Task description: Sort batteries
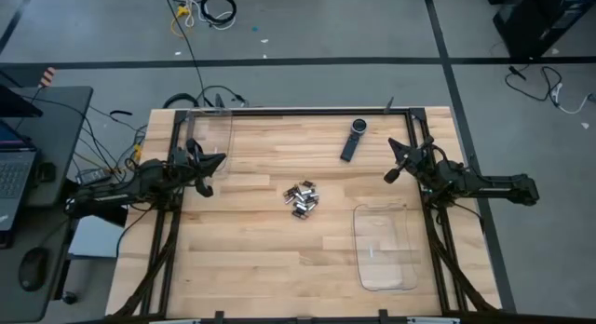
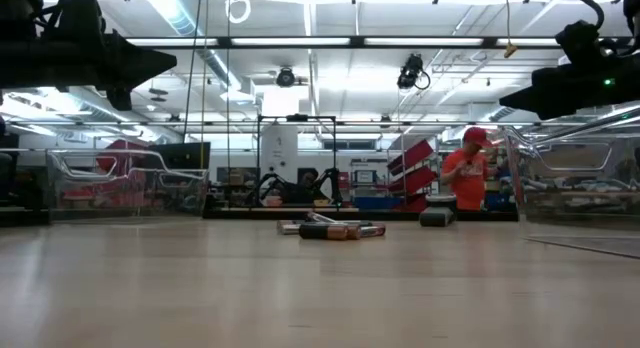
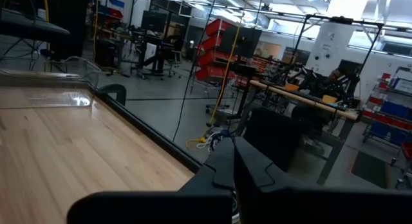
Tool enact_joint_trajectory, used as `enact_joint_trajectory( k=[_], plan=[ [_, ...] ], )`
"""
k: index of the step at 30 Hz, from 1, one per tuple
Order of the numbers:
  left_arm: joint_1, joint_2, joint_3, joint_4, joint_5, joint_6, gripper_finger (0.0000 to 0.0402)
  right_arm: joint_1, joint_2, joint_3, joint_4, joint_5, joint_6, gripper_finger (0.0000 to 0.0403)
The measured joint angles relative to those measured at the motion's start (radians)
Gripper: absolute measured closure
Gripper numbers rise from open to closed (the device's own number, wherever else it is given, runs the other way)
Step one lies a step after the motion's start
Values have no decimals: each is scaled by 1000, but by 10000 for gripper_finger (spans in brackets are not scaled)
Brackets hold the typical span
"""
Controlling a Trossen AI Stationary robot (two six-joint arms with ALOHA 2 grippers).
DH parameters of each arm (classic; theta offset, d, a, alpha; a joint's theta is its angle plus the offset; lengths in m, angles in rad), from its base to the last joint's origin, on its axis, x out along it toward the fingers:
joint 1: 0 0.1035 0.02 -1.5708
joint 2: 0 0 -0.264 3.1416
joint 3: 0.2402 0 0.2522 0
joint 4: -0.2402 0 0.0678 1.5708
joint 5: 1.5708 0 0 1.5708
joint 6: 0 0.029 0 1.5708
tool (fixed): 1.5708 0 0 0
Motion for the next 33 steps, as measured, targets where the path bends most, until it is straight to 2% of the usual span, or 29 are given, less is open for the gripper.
enact_joint_trajectory(
  k=[33],
  plan=[
    [0, 0, 0, 0, 0, 0, 395, 0, 0, 0, 0, 0, 0, 402]
  ],
)
